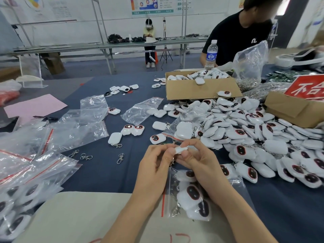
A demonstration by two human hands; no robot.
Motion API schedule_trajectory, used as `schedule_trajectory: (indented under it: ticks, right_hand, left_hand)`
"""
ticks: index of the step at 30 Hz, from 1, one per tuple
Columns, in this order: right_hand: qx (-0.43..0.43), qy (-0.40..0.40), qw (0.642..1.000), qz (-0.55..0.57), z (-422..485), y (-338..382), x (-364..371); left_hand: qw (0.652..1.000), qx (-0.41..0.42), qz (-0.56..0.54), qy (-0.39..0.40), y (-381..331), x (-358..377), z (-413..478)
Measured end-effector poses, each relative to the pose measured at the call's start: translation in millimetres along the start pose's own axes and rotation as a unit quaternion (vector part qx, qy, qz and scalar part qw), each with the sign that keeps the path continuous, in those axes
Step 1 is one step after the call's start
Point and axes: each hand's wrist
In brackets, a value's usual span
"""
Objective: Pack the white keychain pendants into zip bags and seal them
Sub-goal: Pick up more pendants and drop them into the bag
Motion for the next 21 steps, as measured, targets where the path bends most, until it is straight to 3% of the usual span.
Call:
schedule_trajectory:
  ticks: [7, 12, 21]
  right_hand:
    - [0.019, 0.041, 0.999, 0.018, -1.2, 0.7, -2.4]
    - [0.023, -0.025, 0.999, 0.023, 1.9, -4.8, -1.0]
    - [0.025, -0.055, 0.998, 0.024, 2.5, -3.4, 0.0]
  left_hand:
    - [0.997, -0.049, -0.031, 0.046, 1.6, -7.3, 7.6]
    - [0.998, -0.035, -0.018, 0.044, 4.3, -5.9, 5.6]
    - [0.999, -0.019, -0.013, 0.024, 5.1, -5.0, 4.6]
Point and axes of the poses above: each hand's wrist, its own z-axis towards the middle knuckle, its own x-axis out of the palm, y = z × x, and after that the axes turned 14 degrees about -x, right-handed
